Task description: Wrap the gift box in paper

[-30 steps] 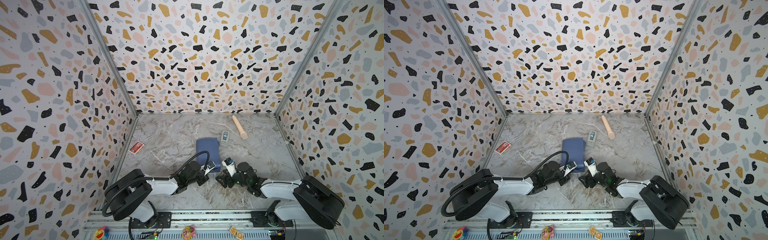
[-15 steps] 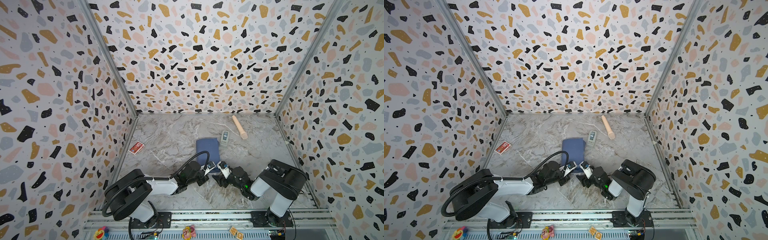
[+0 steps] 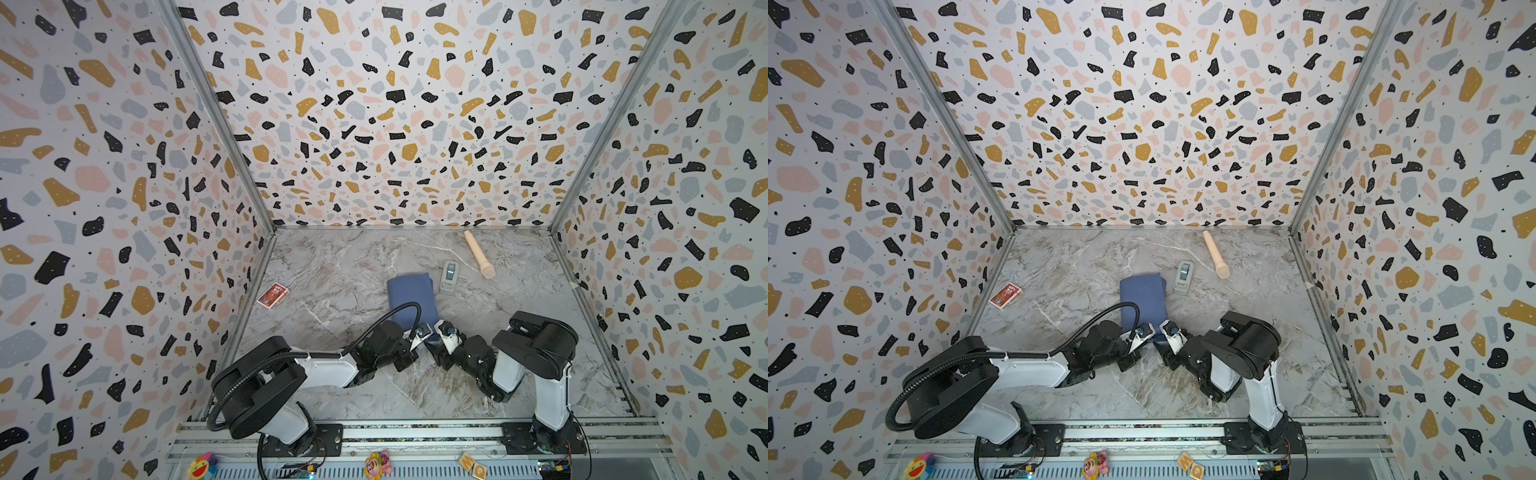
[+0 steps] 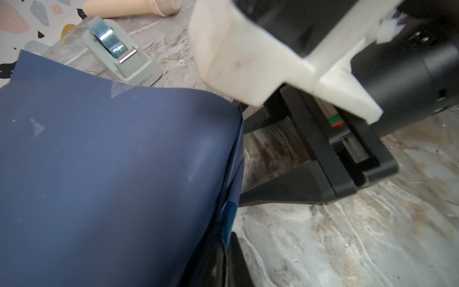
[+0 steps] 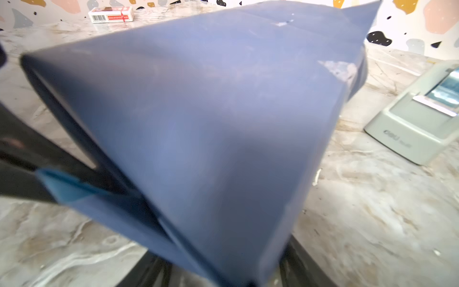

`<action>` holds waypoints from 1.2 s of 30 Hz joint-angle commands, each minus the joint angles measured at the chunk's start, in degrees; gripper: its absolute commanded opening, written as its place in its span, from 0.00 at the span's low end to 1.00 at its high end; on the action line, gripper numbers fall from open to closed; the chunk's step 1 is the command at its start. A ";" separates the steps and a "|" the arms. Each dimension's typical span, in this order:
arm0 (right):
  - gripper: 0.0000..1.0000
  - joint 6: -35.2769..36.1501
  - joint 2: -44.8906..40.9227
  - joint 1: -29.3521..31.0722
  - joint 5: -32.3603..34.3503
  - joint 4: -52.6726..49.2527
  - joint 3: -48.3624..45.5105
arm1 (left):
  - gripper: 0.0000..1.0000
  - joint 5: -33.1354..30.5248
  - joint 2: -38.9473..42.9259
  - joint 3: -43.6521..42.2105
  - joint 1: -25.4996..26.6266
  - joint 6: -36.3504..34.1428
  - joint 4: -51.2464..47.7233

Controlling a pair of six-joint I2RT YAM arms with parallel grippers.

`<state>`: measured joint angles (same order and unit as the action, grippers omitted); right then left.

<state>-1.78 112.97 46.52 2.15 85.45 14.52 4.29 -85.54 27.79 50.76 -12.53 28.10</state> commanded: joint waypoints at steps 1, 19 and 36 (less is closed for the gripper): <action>0.63 0.11 0.72 -0.12 1.47 1.45 -0.36 | 0.15 1.32 0.78 0.92 -0.15 -0.61 0.91; 0.61 -1.74 1.04 -0.82 -0.06 2.24 -0.28 | 0.64 0.44 14.44 -7.85 -0.14 -2.74 8.35; 0.58 -4.46 0.94 -1.21 -1.38 2.22 -0.17 | 1.00 -6.87 9.19 -9.81 -0.23 -22.41 17.06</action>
<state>-5.10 113.71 45.58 1.04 86.63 14.52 -1.37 -74.70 16.56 50.76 -29.98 40.95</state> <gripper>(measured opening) 0.582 0.997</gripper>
